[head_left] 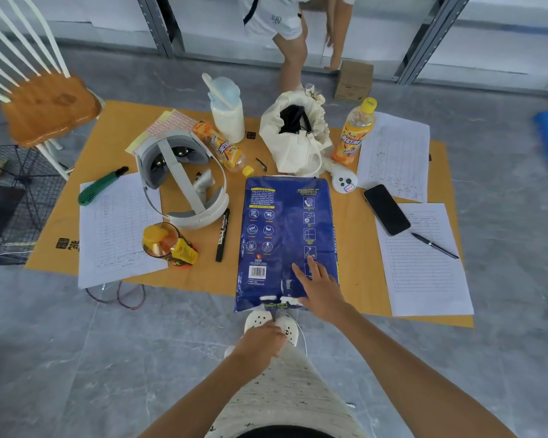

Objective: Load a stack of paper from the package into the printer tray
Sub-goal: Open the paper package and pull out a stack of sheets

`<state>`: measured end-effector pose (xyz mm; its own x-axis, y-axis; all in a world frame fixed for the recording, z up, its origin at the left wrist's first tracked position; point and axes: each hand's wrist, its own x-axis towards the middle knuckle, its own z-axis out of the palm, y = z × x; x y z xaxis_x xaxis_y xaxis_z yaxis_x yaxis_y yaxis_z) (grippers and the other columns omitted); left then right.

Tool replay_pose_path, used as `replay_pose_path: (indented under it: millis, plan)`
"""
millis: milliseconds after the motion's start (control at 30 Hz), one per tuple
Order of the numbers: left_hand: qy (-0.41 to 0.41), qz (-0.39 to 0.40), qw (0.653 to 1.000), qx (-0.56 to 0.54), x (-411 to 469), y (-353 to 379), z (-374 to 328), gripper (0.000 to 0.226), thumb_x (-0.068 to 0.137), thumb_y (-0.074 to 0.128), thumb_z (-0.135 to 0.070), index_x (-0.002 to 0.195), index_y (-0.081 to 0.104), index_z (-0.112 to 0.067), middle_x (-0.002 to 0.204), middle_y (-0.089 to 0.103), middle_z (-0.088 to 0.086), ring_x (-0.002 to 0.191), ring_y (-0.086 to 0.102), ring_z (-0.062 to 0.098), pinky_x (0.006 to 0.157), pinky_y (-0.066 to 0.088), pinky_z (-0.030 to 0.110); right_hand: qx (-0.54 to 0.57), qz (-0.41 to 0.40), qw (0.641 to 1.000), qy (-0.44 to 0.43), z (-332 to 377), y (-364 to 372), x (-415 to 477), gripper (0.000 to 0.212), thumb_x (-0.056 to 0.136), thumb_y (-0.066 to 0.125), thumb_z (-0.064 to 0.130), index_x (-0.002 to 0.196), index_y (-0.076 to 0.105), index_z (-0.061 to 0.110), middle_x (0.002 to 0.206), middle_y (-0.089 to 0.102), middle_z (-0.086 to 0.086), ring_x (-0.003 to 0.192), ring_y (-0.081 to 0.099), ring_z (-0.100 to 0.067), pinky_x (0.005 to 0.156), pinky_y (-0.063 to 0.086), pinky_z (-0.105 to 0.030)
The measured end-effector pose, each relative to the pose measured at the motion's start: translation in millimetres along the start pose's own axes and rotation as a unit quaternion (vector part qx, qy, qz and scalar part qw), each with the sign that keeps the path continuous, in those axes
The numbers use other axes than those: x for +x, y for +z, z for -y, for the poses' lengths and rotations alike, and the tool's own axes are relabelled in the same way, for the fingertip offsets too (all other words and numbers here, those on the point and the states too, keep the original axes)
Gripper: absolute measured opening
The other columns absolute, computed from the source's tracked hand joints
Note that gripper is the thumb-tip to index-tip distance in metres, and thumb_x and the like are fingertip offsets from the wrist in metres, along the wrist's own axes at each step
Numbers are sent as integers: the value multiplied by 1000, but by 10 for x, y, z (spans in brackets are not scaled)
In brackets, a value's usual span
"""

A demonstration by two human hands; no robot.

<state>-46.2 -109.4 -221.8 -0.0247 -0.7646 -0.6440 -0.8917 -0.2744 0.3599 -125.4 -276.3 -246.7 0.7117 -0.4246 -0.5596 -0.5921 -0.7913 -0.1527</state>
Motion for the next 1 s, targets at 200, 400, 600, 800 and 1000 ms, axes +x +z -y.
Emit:
replay_pose_path:
  millis: [200, 400, 600, 800, 1000]
  plan:
    - [19, 19, 997, 74, -24, 48, 142, 18, 89, 52, 0, 103, 61, -5, 112, 63, 9, 113, 50, 21, 84, 49, 36, -19, 11, 1000, 6, 41, -4, -57, 94, 87, 64, 34, 150, -5, 24, 159, -11, -17, 147, 1, -33, 114, 26, -47]
    - [96, 2, 964, 247, -145, 194, 19, 34, 31, 89, -30, 56, 67, -29, 71, 66, -15, 78, 66, 4, 45, 49, 15, -19, -40, 998, 40, 135, -2, -86, 76, 87, 65, 23, 146, 17, 16, 157, 12, -17, 143, 19, -32, 111, 34, -46]
    - [167, -41, 947, 270, -223, 410, 189, 27, 52, 88, -27, 66, 65, -30, 75, 62, -15, 79, 62, 3, 49, 53, 18, 66, -96, 993, 36, 70, -3, -97, 48, 90, 61, 19, 132, 40, 13, 145, 37, -8, 131, 38, -24, 103, 44, -38]
    - [-5, -258, 964, 68, -70, -38, 382, 23, 58, 88, -21, 65, 66, -23, 70, 61, -11, 64, 59, 4, 46, 49, 14, 265, -171, 946, 74, -34, -30, -167, 20, 94, 55, 18, 111, 55, 8, 114, 58, -5, 98, 59, -20, 77, 54, -31]
    - [-171, -253, 951, -41, 332, -244, 402, 59, 74, 72, -44, 122, 49, -20, 126, 53, 3, 116, 51, 23, 91, 45, 33, 451, -259, 812, 265, -236, -115, -157, 19, 95, 50, 21, 81, 54, 9, 75, 57, -8, 66, 51, -21, 50, 37, -26]
